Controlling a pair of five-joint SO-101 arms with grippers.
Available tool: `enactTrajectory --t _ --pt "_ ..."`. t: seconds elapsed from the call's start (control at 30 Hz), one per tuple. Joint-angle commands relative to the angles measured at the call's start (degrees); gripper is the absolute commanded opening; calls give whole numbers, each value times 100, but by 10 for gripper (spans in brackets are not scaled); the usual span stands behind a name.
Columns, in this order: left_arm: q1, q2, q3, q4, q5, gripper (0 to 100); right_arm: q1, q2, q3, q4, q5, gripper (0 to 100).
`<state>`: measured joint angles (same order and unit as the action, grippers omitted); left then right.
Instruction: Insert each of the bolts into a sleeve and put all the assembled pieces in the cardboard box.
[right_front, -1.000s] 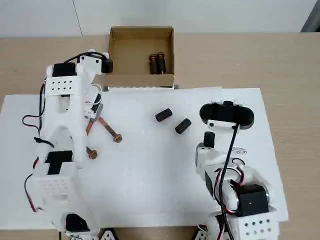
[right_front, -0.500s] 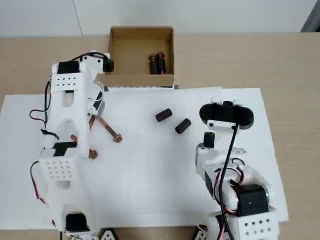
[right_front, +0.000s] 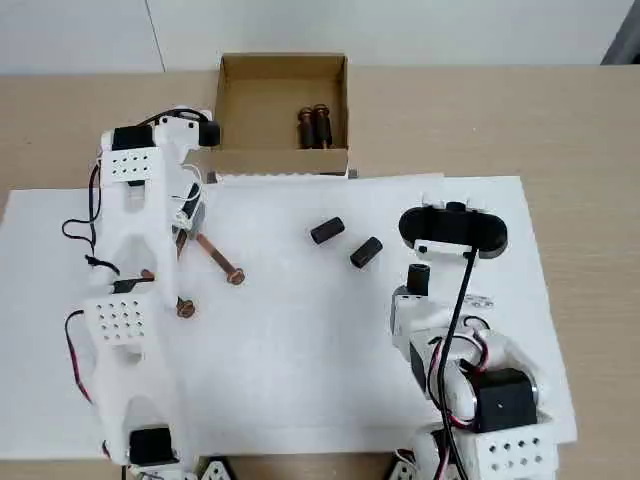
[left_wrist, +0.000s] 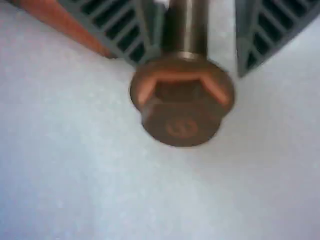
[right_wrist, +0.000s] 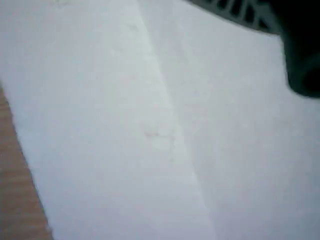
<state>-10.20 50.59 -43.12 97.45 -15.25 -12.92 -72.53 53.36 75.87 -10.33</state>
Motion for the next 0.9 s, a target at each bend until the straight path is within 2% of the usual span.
enactTrajectory --t 0.0,0.07,0.23,0.4,0.63,0.87 --pt "-114 105 -180 -26 -26 59 48 -40 -35 -136 0 4" --pt "-97 97 -189 -26 -26 6 48 -40 -35 -145 0 4" --pt "-26 35 -207 70 -26 5 57 -75 -70 -163 -18 4" --pt "123 -624 -514 290 44 5 57 -84 -369 -145 -26 4" --pt "484 -2840 -215 299 510 5 48 -84 -958 127 0 4" --pt "1064 -5134 1367 299 879 5 57 -84 -1029 127 9 4"
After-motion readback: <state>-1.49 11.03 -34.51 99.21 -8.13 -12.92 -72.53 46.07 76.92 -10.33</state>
